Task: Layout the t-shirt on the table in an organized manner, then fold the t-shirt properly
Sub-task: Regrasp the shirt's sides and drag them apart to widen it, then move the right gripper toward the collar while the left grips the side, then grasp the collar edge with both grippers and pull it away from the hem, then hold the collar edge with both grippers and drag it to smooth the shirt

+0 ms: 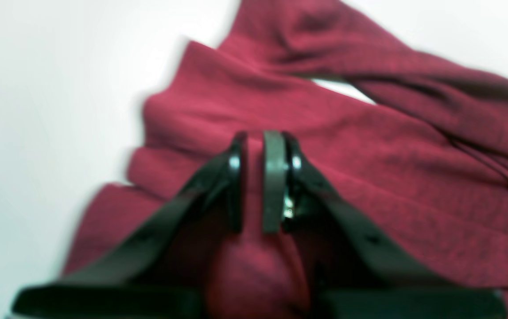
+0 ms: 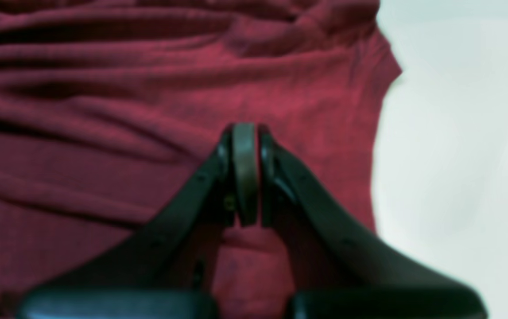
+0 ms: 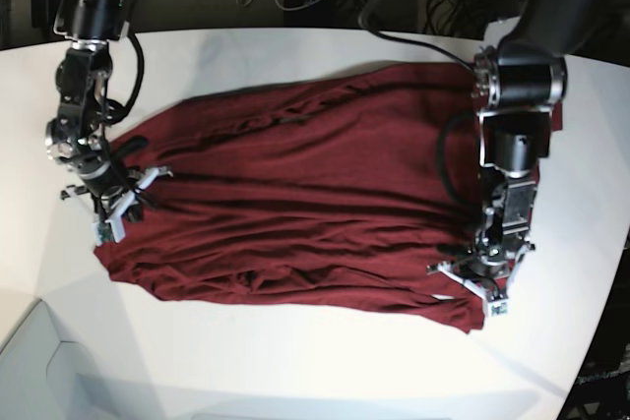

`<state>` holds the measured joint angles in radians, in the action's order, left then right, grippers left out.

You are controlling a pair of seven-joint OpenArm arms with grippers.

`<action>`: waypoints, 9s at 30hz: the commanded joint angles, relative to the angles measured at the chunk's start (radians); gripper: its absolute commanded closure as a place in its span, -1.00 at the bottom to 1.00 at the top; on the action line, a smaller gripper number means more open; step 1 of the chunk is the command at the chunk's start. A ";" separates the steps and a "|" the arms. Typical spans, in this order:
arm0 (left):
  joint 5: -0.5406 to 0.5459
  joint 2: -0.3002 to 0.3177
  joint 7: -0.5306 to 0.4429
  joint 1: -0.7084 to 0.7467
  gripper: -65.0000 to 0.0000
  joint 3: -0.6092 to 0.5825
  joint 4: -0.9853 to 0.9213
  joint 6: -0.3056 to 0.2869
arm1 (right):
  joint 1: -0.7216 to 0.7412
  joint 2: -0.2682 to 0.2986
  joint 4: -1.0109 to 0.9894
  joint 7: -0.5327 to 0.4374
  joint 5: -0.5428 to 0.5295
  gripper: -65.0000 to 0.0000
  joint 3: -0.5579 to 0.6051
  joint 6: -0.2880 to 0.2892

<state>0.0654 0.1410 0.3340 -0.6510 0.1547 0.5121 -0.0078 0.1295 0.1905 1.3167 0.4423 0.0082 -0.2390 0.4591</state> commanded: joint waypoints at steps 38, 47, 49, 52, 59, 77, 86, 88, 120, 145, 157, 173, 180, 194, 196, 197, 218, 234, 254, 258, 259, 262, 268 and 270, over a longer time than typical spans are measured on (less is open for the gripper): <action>0.299 0.168 -0.071 0.302 0.82 -0.174 0.624 0.013 | 0.514 -0.021 -0.550 -0.052 -0.009 1.00 0.372 0.152; 0.337 0.147 0.015 0.616 0.82 -0.091 0.866 0.013 | 0.614 -0.027 -0.935 -0.340 -0.007 1.00 0.373 0.142; 0.337 0.136 0.020 0.658 0.82 -0.062 0.854 0.013 | 0.618 -0.009 -0.975 -0.405 -0.007 1.00 0.373 0.068; 0.337 0.136 0.014 0.695 0.82 -0.040 0.801 0.013 | 0.615 0.000 -0.978 -0.475 -0.007 1.00 0.373 -0.119; 0.337 0.141 0.012 0.695 0.82 -0.040 0.678 0.013 | 0.614 -0.004 -0.978 -0.587 -0.007 1.00 0.373 -0.316; 0.337 0.145 0.018 0.681 0.82 0.044 0.793 0.006 | 0.417 0.030 -0.478 -0.369 -0.014 1.00 0.270 -0.379; 0.336 0.147 0.012 0.636 0.82 0.055 0.716 0.006 | -0.012 -0.024 0.206 0.065 -0.014 1.00 0.105 -0.194; 0.336 0.147 0.012 0.604 0.82 0.050 0.659 0.006 | -0.090 -0.046 0.263 0.083 -0.014 1.00 0.094 -0.161; 0.337 0.156 0.010 0.386 0.82 0.047 0.474 0.004 | -0.400 -0.036 0.364 0.080 -0.014 1.00 -0.046 -0.147; 0.337 0.153 0.020 1.068 0.81 0.171 1.183 0.004 | -0.457 -0.104 0.530 0.082 -0.014 1.00 -0.041 -0.145; 0.337 0.153 0.020 1.063 0.81 0.164 0.969 0.002 | -0.515 -0.187 0.554 0.083 -0.014 1.00 -0.026 0.022; 0.337 0.161 0.021 1.175 0.81 0.162 1.061 0.002 | -0.529 -0.191 0.544 0.094 -0.014 1.00 -0.020 0.022; 0.337 0.161 0.021 1.173 0.81 0.162 1.071 0.002 | -0.569 -0.187 0.508 0.091 -0.012 1.00 0.073 0.022; 0.337 0.182 0.021 1.166 0.81 0.165 1.061 0.002 | -0.669 -0.128 0.450 0.082 -0.009 1.00 0.073 0.022; 0.337 0.182 0.021 1.166 0.81 0.167 1.063 0.002 | -0.687 -0.125 0.462 0.082 -0.009 1.00 0.073 0.022; 0.337 0.182 0.021 1.164 0.81 0.168 1.063 0.002 | -0.695 -0.125 0.470 0.082 -0.009 1.00 0.069 0.022; 0.337 0.182 0.021 1.152 0.81 0.168 1.057 0.002 | -0.532 -0.184 0.421 0.082 -0.014 1.00 0.062 0.022; 0.337 0.179 0.021 1.152 0.81 0.164 1.071 0.002 | -0.661 -0.127 0.373 -0.015 -0.012 1.00 0.020 0.022; 0.342 0.174 0.021 1.161 0.81 0.164 1.081 0.002 | -0.687 -0.110 0.478 -0.009 -0.011 1.00 -0.072 0.022; 0.343 0.173 0.021 1.183 0.81 0.164 1.137 0.002 | -0.689 -0.131 0.527 -0.007 -0.011 1.00 -0.069 0.022; 0.343 0.173 0.021 1.184 0.81 0.164 1.149 0.002 | -0.689 -0.136 0.531 -0.007 -0.011 1.00 -0.070 0.022; 0.342 0.173 0.021 1.196 0.81 0.164 1.179 0.002 | -0.684 -0.139 0.533 -0.007 -0.011 1.00 -0.067 0.022; 0.345 0.173 0.021 1.213 0.81 0.164 1.203 0.002 | -0.683 -0.141 0.533 -0.007 -0.012 1.00 -0.067 0.022; 0.347 0.171 0.021 1.229 0.81 0.164 1.204 0.002 | -0.683 -0.141 0.533 -0.010 -0.012 1.00 -0.067 0.022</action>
<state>0.4088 0.3019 0.3790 0.5682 0.3126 1.6962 -0.0048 -0.5499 0.0441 1.8336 0.4553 0.0036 -0.3019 0.4828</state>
